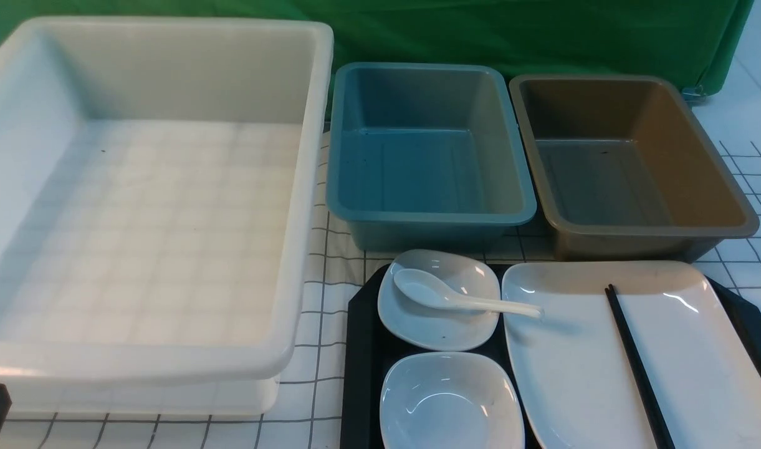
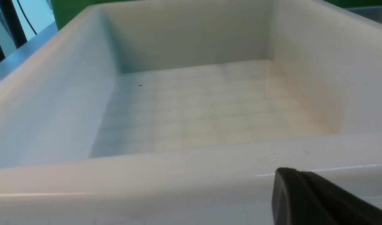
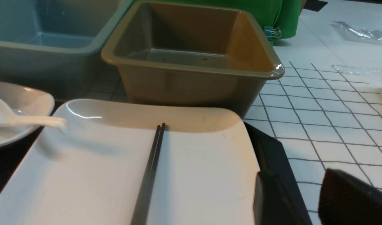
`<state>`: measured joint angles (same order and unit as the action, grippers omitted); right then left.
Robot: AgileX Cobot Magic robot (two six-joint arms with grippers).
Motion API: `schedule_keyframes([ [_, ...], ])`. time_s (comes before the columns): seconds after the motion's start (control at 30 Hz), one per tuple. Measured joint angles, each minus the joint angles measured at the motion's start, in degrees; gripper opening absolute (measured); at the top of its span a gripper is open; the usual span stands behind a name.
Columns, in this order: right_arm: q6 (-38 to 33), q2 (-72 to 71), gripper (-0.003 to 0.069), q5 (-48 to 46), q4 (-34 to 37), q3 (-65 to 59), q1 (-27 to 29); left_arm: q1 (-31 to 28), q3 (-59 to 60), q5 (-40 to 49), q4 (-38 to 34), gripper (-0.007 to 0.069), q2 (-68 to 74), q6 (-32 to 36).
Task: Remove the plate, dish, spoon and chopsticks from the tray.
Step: Use the right arm to grab a pair of chopsticks from the plate
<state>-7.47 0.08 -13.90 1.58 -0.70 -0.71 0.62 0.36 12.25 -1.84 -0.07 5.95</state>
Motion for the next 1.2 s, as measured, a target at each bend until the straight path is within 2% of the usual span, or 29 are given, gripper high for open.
schedule_keyframes([
  [0.87, 0.7, 0.0, 0.0247, 0.6, 0.6, 0.0, 0.0, 0.0, 0.0, 0.0, 0.0, 0.0021, 0.0, 0.0],
  [0.93, 8.6, 0.0, 0.0247, 1.3, 6.1, 0.0, 0.0, 0.0, 0.0, 0.0, 0.0, 0.0021, 0.0, 0.0],
  [0.97, 16.9, 0.0, 0.0247, 1.6, 12.1, 0.0, 0.0, 0.0, 0.0, 0.0, 0.0, 0.0021, 0.0, 0.0],
  [1.0, 21.6, 0.0, 0.0247, 1.8, 15.5, 0.0, 0.0, 0.0, 0.0, 0.0, 0.0, 0.0021, 0.0, 0.1],
  [1.03, 22.6, 0.0, 0.0247, 1.9, 15.5, 0.0, 0.0, 0.0, 0.0, 0.0, 0.0, 0.0021, 0.0, 0.1],
  [1.07, 30.1, 0.0, 0.0247, 2.4, 18.5, 0.0, 0.0, 0.0, 0.0, 0.0, 0.0, 0.0021, 0.0, 0.1],
  [1.2, 38.0, 0.0, 0.0247, 3.2, 20.8, 0.0, 0.0, 0.0, 0.0, 0.0, 0.0, 0.0021, 0.0, 0.0],
])
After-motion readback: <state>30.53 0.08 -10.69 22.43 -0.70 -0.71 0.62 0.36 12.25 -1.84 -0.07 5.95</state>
